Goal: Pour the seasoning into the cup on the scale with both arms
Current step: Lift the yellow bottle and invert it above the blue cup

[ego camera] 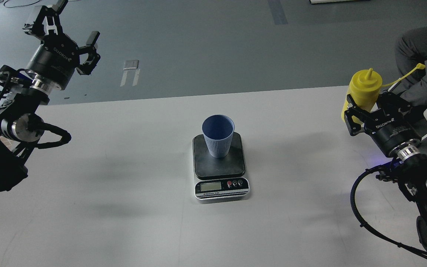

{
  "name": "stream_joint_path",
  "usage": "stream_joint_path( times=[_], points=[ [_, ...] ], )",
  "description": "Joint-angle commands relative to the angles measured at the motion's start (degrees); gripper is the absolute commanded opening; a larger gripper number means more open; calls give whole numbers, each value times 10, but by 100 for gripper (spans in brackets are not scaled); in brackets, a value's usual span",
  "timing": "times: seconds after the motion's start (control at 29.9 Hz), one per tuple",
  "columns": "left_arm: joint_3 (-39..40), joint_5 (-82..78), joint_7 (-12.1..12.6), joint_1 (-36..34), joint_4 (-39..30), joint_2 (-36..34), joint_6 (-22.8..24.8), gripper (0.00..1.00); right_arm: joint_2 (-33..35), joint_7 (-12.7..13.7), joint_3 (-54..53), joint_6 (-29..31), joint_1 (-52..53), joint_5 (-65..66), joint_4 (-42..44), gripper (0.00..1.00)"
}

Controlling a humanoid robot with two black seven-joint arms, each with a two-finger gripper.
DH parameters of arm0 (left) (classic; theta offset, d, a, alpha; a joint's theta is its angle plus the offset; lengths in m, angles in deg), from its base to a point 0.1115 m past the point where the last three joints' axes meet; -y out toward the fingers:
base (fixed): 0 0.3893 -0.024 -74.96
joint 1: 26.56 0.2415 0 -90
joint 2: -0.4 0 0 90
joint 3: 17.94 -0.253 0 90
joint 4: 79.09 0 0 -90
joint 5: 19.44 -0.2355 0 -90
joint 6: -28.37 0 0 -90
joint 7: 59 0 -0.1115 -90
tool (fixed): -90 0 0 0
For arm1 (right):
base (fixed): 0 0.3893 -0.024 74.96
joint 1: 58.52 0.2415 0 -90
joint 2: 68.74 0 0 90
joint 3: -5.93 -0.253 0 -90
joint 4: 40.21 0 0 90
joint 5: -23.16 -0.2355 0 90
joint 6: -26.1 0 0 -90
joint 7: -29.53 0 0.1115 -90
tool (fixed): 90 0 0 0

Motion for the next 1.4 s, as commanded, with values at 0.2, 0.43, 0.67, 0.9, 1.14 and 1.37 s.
stream_joint_path(
  times=[0.2, 0.43, 0.67, 0.9, 1.14, 1.37],
  points=[
    [0, 0, 0, 0, -5, 1, 0, 98, 52, 8, 41, -14, 126, 335, -47, 32],
    [0, 0, 0, -4, -5, 1, 0, 98, 52, 7, 180, -10, 238, 546, -47, 32],
    [-1, 0, 0, -6, -5, 1, 0, 98, 45, 5, 285, -6, 294, 727, -49, 32],
    [-1, 0, 0, -7, -5, 1, 0, 98, 22, 5, 358, -5, 336, 860, -60, 33],
    [-1, -1, 0, -7, -3, 0, 0, 98, -9, 5, 408, -5, 369, 925, -69, 33],
    [-1, -1, 0, -11, -2, 0, 0, 98, -45, 5, 447, -5, 373, 992, -69, 33]
  ],
)
